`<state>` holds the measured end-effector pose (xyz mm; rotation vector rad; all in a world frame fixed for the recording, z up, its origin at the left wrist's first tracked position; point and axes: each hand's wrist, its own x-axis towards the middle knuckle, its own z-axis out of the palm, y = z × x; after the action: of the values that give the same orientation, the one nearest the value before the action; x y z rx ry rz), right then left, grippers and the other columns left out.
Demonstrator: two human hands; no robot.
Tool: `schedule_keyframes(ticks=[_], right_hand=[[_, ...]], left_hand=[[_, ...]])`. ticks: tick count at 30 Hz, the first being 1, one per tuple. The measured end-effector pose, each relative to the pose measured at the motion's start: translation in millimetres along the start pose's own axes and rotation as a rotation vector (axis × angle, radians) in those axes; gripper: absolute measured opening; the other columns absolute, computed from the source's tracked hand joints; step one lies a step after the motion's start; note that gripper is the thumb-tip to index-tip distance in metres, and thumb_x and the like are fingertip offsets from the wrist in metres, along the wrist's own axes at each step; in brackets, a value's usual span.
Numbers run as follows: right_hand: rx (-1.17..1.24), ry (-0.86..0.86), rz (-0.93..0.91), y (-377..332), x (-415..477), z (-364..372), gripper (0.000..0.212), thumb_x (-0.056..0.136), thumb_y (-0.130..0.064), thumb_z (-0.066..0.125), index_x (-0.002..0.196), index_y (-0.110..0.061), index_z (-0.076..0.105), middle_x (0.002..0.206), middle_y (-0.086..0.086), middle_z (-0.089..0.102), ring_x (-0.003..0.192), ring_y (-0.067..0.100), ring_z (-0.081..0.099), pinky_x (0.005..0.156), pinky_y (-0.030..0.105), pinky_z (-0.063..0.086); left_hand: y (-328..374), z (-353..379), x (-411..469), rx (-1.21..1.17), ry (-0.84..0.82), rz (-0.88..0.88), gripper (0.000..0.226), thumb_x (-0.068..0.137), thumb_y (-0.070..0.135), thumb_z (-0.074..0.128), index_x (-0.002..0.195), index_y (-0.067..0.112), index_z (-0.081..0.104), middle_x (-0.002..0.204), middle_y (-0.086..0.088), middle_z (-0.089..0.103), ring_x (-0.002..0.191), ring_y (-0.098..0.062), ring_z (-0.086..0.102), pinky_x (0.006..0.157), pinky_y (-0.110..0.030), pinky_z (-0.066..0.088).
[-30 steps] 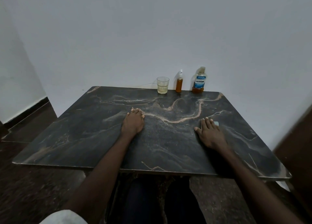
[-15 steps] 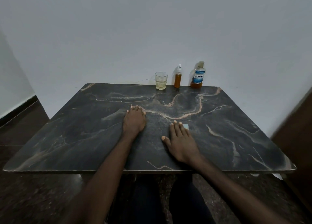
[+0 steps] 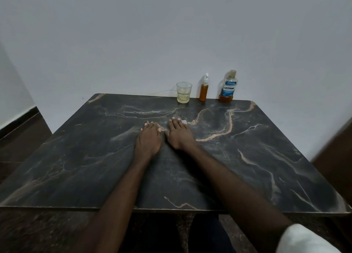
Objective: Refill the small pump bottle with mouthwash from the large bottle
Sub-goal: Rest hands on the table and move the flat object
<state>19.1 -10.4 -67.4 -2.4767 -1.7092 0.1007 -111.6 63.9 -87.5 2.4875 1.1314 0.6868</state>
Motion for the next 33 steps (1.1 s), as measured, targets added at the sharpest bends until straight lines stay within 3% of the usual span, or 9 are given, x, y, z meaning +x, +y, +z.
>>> schedule_keyframes(ticks=[12,16,19,28,33], right_hand=[[0.018,-0.015,-0.017,75,86,-17,0.061,0.111,-0.040,0.017,0.165,-0.012,0.013,0.174,0.008,0.006,0.160,0.024,0.007,0.129,0.044,0.009],[0.056,0.036,0.068,110,97,-27,0.053,0.108,-0.038,0.028,0.156,-0.015,0.037,0.165,0.014,0.025,0.145,0.039,0.038,0.119,0.054,0.034],[0.045,0.048,0.104,136,104,-33,0.046,0.108,-0.036,0.031,0.147,-0.015,0.045,0.155,0.015,0.032,0.132,0.038,0.051,0.111,0.056,0.043],[0.093,0.085,0.179,175,102,-44,0.049,0.105,-0.027,0.041,0.152,-0.013,0.045,0.159,0.007,0.030,0.132,0.033,0.051,0.109,0.055,0.046],[0.107,0.095,0.306,241,85,-57,0.045,0.104,-0.025,0.047,0.148,-0.012,0.050,0.157,0.009,0.036,0.136,0.033,0.047,0.111,0.054,0.044]], left_hand=[[4,-3,-5,0.038,-0.021,0.018,0.041,0.108,0.029,0.044,0.144,0.012,0.055,0.159,-0.007,0.046,0.155,-0.029,0.029,0.125,-0.046,0.023],[0,-1,-4,0.047,-0.033,0.019,0.044,0.109,0.032,0.043,0.147,0.013,0.053,0.162,-0.006,0.044,0.156,-0.027,0.027,0.126,-0.045,0.021],[1,-1,-4,0.051,-0.032,0.019,0.045,0.109,0.033,0.042,0.148,0.013,0.053,0.161,-0.006,0.044,0.156,-0.027,0.028,0.126,-0.044,0.021],[6,-4,-6,0.045,-0.048,-0.004,0.050,0.110,0.036,0.042,0.154,0.014,0.047,0.164,-0.005,0.040,0.157,-0.025,0.025,0.127,-0.043,0.018],[6,-6,-6,0.052,-0.056,-0.007,0.049,0.110,0.036,0.041,0.154,0.013,0.047,0.165,-0.006,0.038,0.158,-0.025,0.023,0.127,-0.043,0.017]])
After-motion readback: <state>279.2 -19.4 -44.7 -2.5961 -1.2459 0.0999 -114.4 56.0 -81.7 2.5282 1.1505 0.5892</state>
